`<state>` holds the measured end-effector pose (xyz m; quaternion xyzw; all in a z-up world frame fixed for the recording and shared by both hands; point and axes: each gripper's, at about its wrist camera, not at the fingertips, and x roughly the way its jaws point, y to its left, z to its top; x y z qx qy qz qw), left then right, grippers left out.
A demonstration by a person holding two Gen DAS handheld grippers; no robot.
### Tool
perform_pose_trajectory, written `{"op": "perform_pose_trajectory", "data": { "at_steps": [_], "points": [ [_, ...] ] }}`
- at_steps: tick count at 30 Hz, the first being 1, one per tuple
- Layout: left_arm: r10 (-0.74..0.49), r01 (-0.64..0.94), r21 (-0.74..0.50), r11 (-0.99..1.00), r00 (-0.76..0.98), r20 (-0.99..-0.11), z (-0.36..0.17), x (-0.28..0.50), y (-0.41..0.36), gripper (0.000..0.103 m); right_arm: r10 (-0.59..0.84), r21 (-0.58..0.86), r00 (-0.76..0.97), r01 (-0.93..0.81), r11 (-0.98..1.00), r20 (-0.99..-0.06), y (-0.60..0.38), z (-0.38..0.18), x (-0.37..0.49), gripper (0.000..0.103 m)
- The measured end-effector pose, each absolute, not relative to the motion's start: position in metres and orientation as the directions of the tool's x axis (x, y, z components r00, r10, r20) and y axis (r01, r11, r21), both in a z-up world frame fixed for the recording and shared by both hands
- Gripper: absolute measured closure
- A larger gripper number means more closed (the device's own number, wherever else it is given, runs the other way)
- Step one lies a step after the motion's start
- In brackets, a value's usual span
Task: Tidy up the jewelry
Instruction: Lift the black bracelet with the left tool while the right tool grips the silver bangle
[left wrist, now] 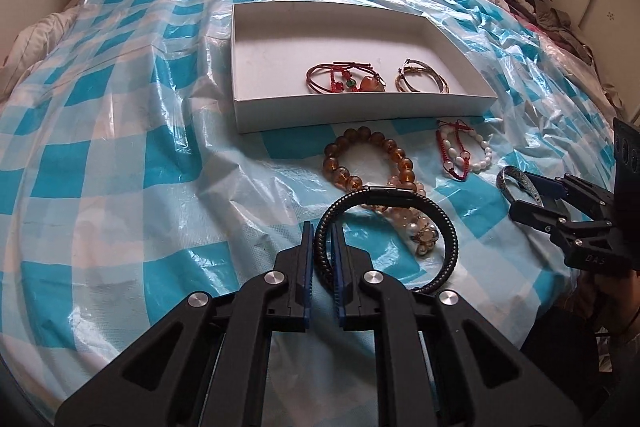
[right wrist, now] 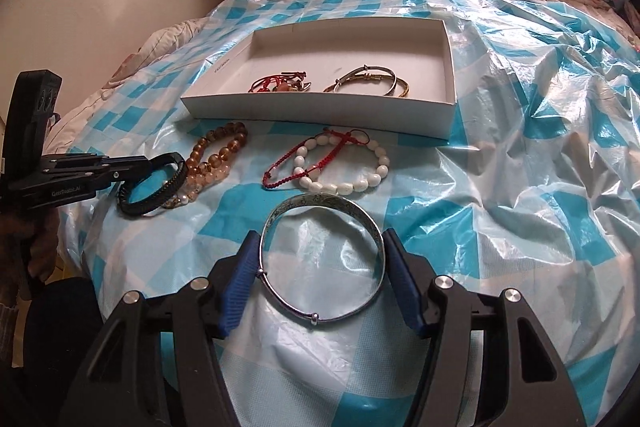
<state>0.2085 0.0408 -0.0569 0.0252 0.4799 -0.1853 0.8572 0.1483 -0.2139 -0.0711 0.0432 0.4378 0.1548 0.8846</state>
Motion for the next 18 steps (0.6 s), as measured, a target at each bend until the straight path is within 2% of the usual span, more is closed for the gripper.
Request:
{"op": "perform_pose_trajectory", "data": {
  "at_steps": [4,8,12,13,16,18],
  "points": [
    [-0.267,0.350,-0.095,0.932,0.486,-0.832,-0.058,0.208,0.036,0.095,0.299,0.197,0.568,-0.235,0.952,-0.766,-0.212,-0.073,0.148,0.042],
    [-0.239,0.374,-0.049,0.926,0.480,-0.844,-0.055,0.212,0.030,0.093,0.297,0.179,0.567,-0.256,0.950,-0.768,-0.206,-0.071,0.148,0.027],
    [-0.217,0.399,-0.018,0.917,0.461,-0.860,-0.063,0.215,0.023,0.089,0.284,0.150,0.574,-0.270,0.951,-0.768,-0.201,-0.074,0.147,0.026],
    [-0.215,0.400,-0.015,0.917,0.461,-0.861,-0.063,0.215,0.022,0.090,0.283,0.147,0.577,-0.271,0.951,-0.766,-0.200,-0.075,0.147,0.026],
    [-0.242,0.414,-0.038,0.910,0.455,-0.857,-0.061,0.211,0.021,0.094,0.278,0.152,0.583,-0.257,0.955,-0.763,-0.205,-0.073,0.146,0.043],
    [-0.277,0.416,-0.073,0.907,0.455,-0.846,-0.055,0.206,0.021,0.095,0.285,0.165,0.591,-0.249,0.954,-0.755,-0.209,-0.069,0.145,0.043]
  ]
}}
